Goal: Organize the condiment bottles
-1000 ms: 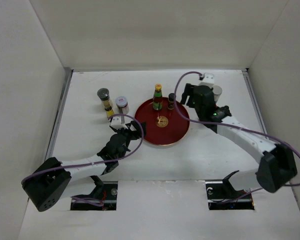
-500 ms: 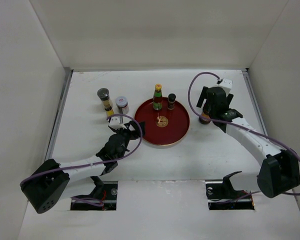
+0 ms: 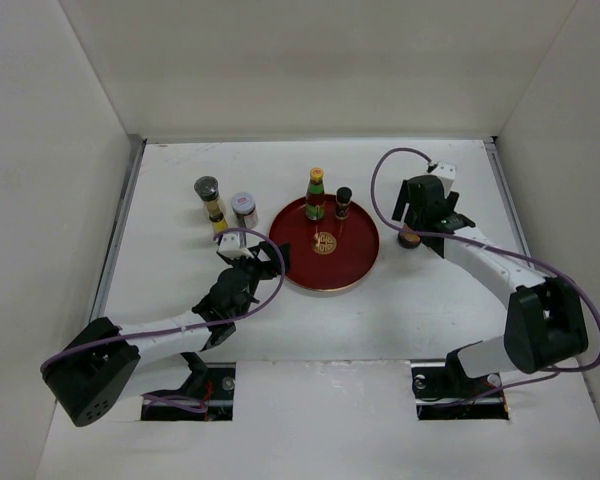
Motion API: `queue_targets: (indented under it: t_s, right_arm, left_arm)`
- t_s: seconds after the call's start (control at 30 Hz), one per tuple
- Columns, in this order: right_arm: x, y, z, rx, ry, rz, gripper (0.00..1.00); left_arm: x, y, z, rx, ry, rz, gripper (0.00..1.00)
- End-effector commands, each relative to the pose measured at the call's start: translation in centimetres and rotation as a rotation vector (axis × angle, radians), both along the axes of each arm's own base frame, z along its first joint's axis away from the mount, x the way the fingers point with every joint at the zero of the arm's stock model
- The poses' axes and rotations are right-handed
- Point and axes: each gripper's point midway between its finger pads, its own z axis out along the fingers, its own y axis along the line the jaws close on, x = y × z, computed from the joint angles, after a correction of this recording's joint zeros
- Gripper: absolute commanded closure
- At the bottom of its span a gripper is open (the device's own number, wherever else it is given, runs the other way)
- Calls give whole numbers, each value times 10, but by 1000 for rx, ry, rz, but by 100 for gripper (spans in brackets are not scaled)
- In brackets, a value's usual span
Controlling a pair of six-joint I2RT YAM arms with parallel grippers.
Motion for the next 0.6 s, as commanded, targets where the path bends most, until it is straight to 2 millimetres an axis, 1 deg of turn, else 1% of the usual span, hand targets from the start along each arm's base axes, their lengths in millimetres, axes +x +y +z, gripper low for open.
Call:
queue_targets:
  t_s: [0.0,0.17,0.2,0.27,0.33,0.4,0.47,0.57]
  right_arm:
    - [10,6,4,24,-25,16,15]
    - [13,10,-7,23,7,26,22]
    - [13,11,-8,22,10,28,26]
    - [13,10,-6,20,7,24,37]
    - [13,8,0,18,-8,20,47]
    - [13,6,11,20,-36,11,53]
    - [11,5,30,20,-85,2,54]
    - [4,11,61,17,-159,26,55]
  left_arm:
    - [1,0,7,-24,-23,-4,15]
    - [1,0,7,-24,-23,-2,15]
    - [1,0,8,-26,-25,-2,15]
    - [1,1,8,-28,-25,-1,15]
    - [1,1,7,-25,-22,-1,15]
    - [1,0,7,-25,-22,-2,15]
    - [1,1,8,-28,-25,-1,15]
    - [2,2,6,-25,-20,2,15]
